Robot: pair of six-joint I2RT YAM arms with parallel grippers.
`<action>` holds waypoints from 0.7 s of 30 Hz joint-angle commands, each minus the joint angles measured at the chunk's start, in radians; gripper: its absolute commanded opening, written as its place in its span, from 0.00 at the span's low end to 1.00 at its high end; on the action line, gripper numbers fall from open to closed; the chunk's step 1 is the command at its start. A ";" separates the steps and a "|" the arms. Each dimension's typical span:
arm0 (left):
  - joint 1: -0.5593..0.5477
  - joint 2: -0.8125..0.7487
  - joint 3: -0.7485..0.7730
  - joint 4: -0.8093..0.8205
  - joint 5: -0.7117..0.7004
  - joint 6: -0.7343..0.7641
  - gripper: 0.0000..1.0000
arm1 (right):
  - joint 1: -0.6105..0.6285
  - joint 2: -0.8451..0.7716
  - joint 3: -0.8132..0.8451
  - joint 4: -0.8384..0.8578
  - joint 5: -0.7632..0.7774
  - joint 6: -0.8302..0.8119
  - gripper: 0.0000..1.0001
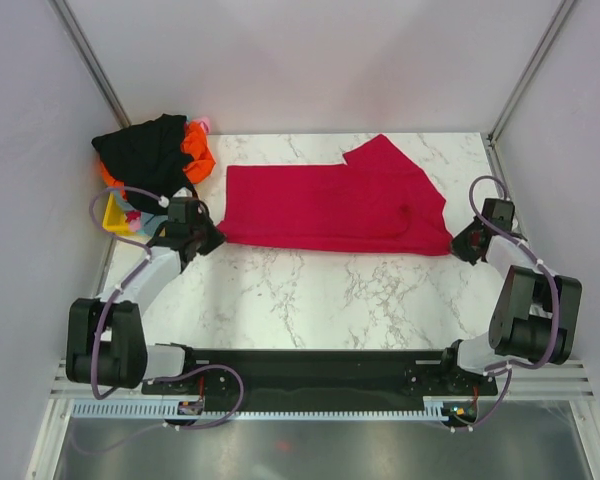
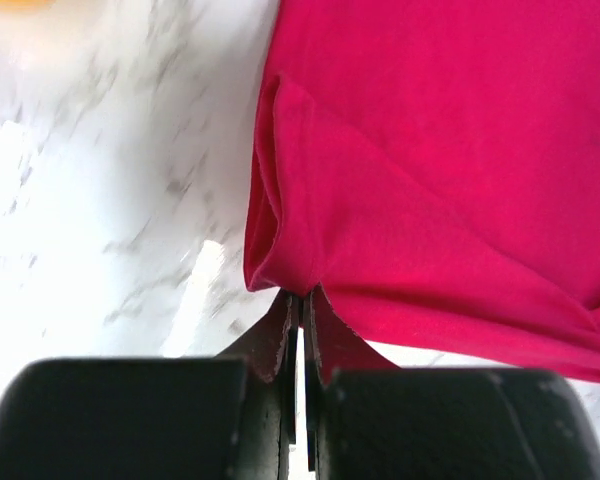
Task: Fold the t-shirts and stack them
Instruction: Fold the tshirt
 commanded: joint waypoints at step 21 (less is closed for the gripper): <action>-0.019 -0.262 -0.413 0.169 0.090 -0.010 0.77 | 0.317 -0.229 0.099 -0.169 0.306 -0.021 0.94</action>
